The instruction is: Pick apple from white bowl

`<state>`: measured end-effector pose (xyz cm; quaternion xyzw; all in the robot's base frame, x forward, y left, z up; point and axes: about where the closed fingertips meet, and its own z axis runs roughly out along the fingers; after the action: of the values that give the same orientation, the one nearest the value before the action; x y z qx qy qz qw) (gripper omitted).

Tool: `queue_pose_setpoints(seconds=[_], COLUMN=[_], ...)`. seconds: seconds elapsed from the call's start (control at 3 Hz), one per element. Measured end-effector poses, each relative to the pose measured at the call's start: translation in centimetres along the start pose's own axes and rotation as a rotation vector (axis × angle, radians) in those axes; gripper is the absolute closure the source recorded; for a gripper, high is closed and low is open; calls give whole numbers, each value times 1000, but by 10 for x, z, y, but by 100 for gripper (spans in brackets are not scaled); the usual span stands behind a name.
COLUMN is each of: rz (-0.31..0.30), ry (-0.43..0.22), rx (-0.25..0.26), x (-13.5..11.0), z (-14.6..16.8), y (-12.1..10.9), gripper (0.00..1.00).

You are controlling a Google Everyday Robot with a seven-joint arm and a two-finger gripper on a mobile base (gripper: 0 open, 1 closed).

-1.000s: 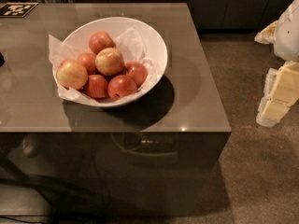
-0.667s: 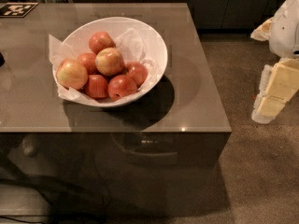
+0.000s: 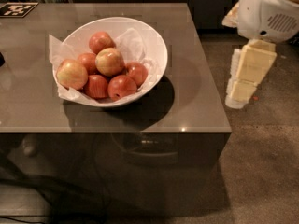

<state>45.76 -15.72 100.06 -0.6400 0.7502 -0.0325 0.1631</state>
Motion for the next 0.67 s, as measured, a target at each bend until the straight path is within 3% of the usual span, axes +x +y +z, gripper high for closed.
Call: queue_pose_setpoints(seconds=[0.33, 0.67], rz=[-91, -92], ry=[-17, -28], rx=[-8, 8], x=[-48, -51], z=[-2, -3], y=[1, -2], gripper=[0, 0])
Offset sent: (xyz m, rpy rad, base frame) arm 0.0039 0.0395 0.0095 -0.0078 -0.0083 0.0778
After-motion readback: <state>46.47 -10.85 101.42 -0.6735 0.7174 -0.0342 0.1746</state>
